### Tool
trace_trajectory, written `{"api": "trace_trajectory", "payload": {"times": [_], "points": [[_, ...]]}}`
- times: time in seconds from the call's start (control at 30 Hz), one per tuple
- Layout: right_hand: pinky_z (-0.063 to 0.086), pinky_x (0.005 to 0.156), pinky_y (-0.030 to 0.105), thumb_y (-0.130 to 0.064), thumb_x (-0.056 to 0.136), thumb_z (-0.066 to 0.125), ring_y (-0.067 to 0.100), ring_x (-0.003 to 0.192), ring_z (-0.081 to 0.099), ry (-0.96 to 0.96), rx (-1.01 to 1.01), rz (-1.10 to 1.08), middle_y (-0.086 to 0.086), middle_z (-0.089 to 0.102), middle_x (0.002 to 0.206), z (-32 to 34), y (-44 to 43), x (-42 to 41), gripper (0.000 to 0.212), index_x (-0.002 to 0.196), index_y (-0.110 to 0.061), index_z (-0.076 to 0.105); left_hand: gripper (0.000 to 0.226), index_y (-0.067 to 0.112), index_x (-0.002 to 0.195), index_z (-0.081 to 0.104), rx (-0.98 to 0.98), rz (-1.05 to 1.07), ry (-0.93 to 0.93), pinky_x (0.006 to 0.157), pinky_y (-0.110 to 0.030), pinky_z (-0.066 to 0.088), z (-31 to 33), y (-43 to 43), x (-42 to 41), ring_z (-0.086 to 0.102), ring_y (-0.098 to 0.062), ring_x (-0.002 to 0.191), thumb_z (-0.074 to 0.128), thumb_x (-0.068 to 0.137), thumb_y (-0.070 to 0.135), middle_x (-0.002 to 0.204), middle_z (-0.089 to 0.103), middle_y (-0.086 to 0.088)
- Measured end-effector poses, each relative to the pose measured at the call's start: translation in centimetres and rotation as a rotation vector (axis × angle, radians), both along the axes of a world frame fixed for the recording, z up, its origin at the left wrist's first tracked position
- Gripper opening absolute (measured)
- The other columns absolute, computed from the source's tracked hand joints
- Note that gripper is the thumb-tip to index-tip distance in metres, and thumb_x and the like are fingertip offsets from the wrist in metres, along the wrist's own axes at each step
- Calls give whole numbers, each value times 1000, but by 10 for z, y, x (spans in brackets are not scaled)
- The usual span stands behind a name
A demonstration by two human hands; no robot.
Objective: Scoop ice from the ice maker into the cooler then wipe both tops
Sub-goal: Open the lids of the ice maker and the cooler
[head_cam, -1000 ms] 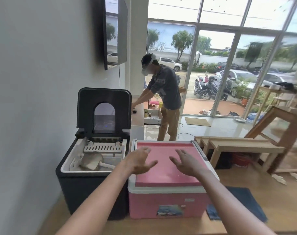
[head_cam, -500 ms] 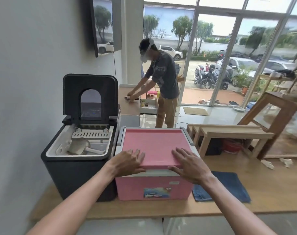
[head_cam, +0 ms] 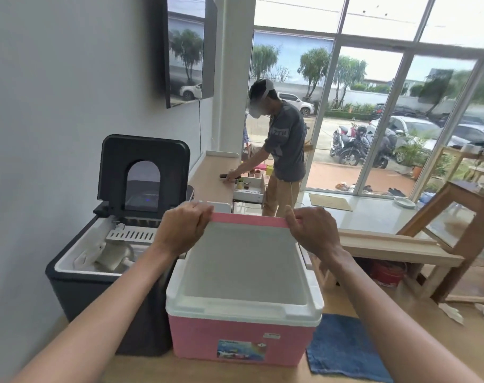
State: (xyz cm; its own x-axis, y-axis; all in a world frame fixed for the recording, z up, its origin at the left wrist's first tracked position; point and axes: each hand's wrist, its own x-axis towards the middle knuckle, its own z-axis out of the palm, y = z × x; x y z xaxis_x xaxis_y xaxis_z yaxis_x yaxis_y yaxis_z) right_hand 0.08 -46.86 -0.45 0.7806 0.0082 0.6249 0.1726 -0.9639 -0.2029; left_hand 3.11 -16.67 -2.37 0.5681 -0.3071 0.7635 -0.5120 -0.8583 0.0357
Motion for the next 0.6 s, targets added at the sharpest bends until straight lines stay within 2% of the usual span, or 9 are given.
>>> {"api": "trace_trajectory", "payload": {"times": [0.13, 0.23, 0.3, 0.33, 0.37, 0.4, 0.43, 0.5, 0.6], "points": [[27, 45, 30, -36, 93, 51, 17, 39, 35, -17, 180, 14, -3, 34, 36, 31, -1, 33, 59, 42, -11, 36, 51, 6, 66, 50, -251, 99, 76, 50, -33, 36, 26, -17, 39, 53, -33, 53, 22, 99, 34, 62, 53, -9], [25, 46, 32, -29, 92, 55, 14, 38, 25, -22, 327, 2, -1, 26, 35, 47, -5, 65, 59, 39, -13, 34, 42, 9, 60, 42, -402, 105, 120, 50, -32, 31, 41, -27, 75, 45, -29, 51, 30, 95, 28, 56, 47, -6], [25, 47, 33, -30, 90, 55, 16, 42, 24, -11, 375, -8, -1, 26, 38, 54, -8, 89, 55, 43, -12, 32, 38, 13, 55, 35, -497, 81, 144, 47, -31, 24, 49, -34, 97, 38, -24, 48, 35, 92, 23, 49, 39, -2], [26, 48, 33, -30, 89, 55, 17, 43, 25, 2, 389, -5, -2, 27, 39, 57, -9, 101, 52, 50, -3, 35, 38, 13, 54, 35, -550, 81, 162, 47, -30, 24, 52, -38, 108, 37, -23, 47, 37, 91, 22, 46, 38, -1], [25, 49, 33, -29, 89, 56, 16, 43, 25, 17, 409, 1, -3, 27, 39, 60, -12, 113, 53, 43, -4, 45, 38, 12, 53, 39, -609, 87, 188, 46, -30, 27, 54, -41, 120, 39, -23, 47, 39, 90, 21, 46, 40, -1], [25, 49, 32, -27, 89, 57, 14, 42, 24, 35, 436, 8, -4, 26, 38, 61, -15, 125, 53, 42, -8, 43, 37, 9, 54, 45, -665, 93, 222, 47, -30, 31, 56, -44, 131, 42, -23, 48, 40, 89, 22, 46, 43, -2], [25, 49, 32, -27, 89, 58, 12, 41, 24, 58, 479, 12, -5, 27, 38, 63, -18, 135, 51, 44, -4, 48, 36, 7, 57, 51, -708, 93, 259, 49, -31, 35, 58, -47, 144, 44, -23, 48, 41, 87, 23, 47, 47, -3], [28, 53, 30, -32, 88, 58, 13, 45, 31, 85, 599, 10, -1, 37, 45, 63, -23, 155, 49, 54, 4, 59, 35, 5, 61, 57, -765, 77, 314, 50, -31, 39, 60, -50, 167, 46, -23, 49, 41, 85, 25, 49, 51, -6], [41, 60, 28, -37, 97, 50, 14, 57, 55, 109, 863, 31, -1, 64, 61, 55, -24, 174, 46, 69, -10, 74, 42, 6, 66, 63, -854, 33, 373, 56, -32, 40, 59, -54, 194, 52, -21, 56, 38, 90, 29, 54, 56, 0]]}}
